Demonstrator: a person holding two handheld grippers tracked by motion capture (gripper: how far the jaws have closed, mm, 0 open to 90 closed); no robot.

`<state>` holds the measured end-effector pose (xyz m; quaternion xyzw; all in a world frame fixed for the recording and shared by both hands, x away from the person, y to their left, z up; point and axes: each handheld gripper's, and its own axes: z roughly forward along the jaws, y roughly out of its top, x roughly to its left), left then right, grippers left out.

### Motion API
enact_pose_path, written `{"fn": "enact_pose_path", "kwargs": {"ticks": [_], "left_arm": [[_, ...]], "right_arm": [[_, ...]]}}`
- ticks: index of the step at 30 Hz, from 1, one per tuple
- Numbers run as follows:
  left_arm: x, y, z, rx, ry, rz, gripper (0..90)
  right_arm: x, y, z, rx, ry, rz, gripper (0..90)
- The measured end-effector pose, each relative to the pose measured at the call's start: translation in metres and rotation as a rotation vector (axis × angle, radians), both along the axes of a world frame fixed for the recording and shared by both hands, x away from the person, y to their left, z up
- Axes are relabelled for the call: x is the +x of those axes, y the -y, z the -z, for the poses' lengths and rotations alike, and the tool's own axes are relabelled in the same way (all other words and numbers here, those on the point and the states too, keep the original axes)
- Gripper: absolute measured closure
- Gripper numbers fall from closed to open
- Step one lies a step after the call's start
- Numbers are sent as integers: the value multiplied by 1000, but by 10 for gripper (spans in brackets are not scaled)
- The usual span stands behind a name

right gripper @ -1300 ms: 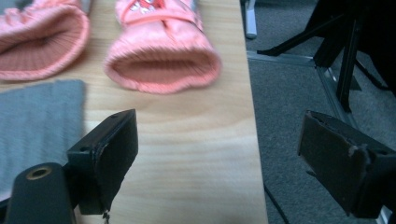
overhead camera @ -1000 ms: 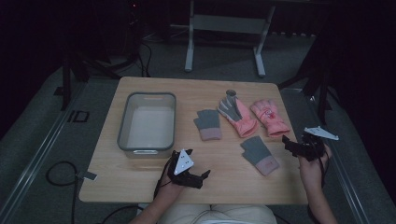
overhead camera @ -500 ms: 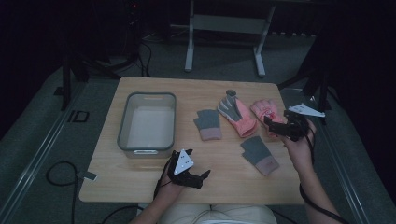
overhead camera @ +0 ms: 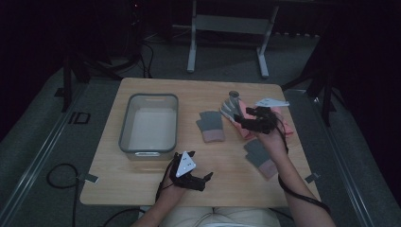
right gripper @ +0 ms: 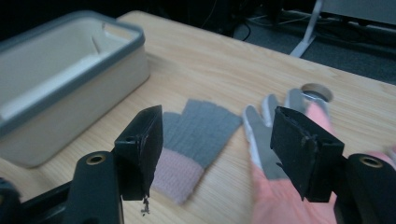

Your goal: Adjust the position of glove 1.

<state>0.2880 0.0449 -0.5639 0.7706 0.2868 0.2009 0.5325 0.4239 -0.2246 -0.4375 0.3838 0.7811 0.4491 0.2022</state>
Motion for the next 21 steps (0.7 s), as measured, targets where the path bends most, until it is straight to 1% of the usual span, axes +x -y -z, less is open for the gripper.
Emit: {"fn": "enact_pose_path", "kwargs": {"ticks": [1, 2, 3, 4, 5, 6, 7, 8, 9, 10, 11, 13, 15, 16, 17, 18, 19, 20, 21], "left_arm": [[0, 0, 0, 2, 0, 2, 0], [0, 0, 0, 2, 0, 2, 0], [0, 0, 0, 2, 2, 3, 0], [0, 0, 0, 2, 4, 3, 0], [0, 0, 0, 3, 5, 3, 0], [0, 0, 0, 3, 5, 3, 0], [-1, 1, 0, 6, 10, 1, 0], [-1, 0, 0, 8, 10, 3, 0], [-1, 0, 0, 7, 9, 6, 0], [-1, 0, 0, 7, 11, 2, 0], [-1, 0, 0, 7, 11, 2, 0], [-1, 0, 0, 10, 12, 6, 0], [-1, 1, 0, 8, 11, 5, 0], [-1, 1, 0, 6, 11, 5, 0], [-1, 0, 0, 6, 9, 6, 0], [-1, 0, 0, 5, 7, 7, 0], [-1, 0, 0, 7, 8, 7, 0], [-1, 0, 0, 7, 10, 8, 0], [-1, 0, 0, 7, 10, 8, 0]], "right_arm": [[3, -7, 2, -3, -14, -18, 387], [3, -7, 2, -3, -14, -18, 387], [8, -24, 6, -24, -24, -52, 422], [10, -28, 7, -24, -32, -64, 425], [12, -35, 8, -38, -31, -78, 460], [14, -38, 9, -53, -35, -95, 472], [16, -43, 11, -56, -40, -126, 472], [19, -47, 13, -57, -42, -139, 493], [21, -49, 15, -68, -45, -148, 512], [23, -52, 18, -80, -55, -158, 511], [25, -54, 21, -78, -64, -163, 518], [31, -59, 27, -101, -82, -162, 535], [36, -61, 32, -102, -97, -165, 548], [36, -61, 32, -102, -97, -165, 548], [44, -64, 40, -134, -108, -187, 567], [46, -64, 43, -133, -106, -193, 588], [48, -65, 46, -144, -106, -202, 596], [50, -66, 50, -171, -103, -209, 595], [50, -66, 50, -171, -103, -209, 595]]}}
